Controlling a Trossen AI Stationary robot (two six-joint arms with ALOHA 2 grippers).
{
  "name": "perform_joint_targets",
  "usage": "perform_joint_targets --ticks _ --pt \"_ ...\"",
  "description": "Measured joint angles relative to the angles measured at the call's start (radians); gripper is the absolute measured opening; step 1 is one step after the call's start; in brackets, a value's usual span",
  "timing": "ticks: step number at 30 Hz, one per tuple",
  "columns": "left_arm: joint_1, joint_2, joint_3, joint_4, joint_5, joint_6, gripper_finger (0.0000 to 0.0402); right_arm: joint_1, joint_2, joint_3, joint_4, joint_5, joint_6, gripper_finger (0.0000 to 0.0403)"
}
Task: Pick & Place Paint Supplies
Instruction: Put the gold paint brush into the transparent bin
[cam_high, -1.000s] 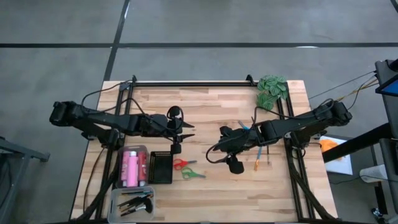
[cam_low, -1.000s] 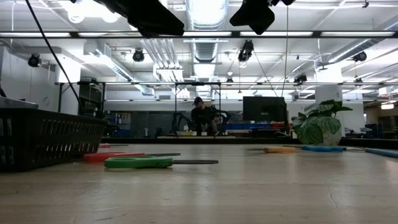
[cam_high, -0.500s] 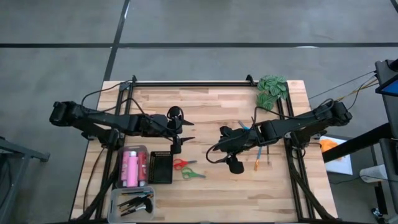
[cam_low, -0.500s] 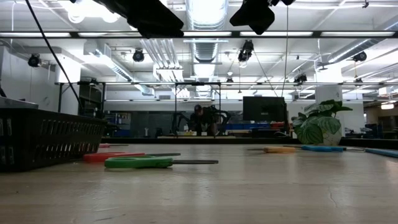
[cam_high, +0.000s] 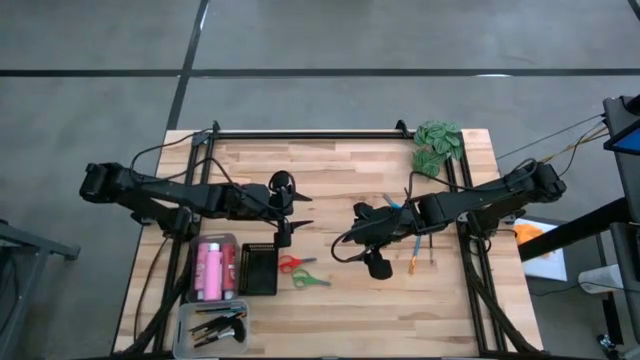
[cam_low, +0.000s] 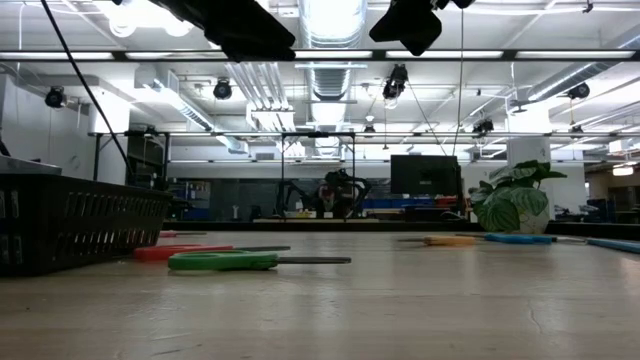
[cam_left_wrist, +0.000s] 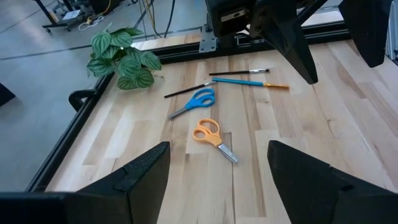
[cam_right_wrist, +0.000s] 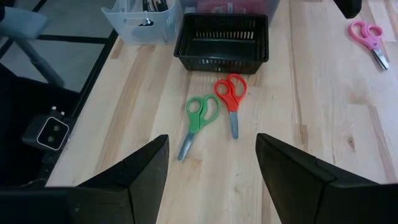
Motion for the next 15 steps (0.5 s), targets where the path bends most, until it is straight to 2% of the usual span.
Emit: perform_joint_targets --ticks 10,15 --pt "0.0 0.0 0.0 -0.062 0.0 0.0 0.0271 0.0 0.0 0.0 0.071 0.001 -0.023 0.0239" --pt "0.0 0.0 0.0 -0.058 0.0 0.001 0.0271 0.0 0.0 -0.002 0.081 -0.002 0.195 0.0239"
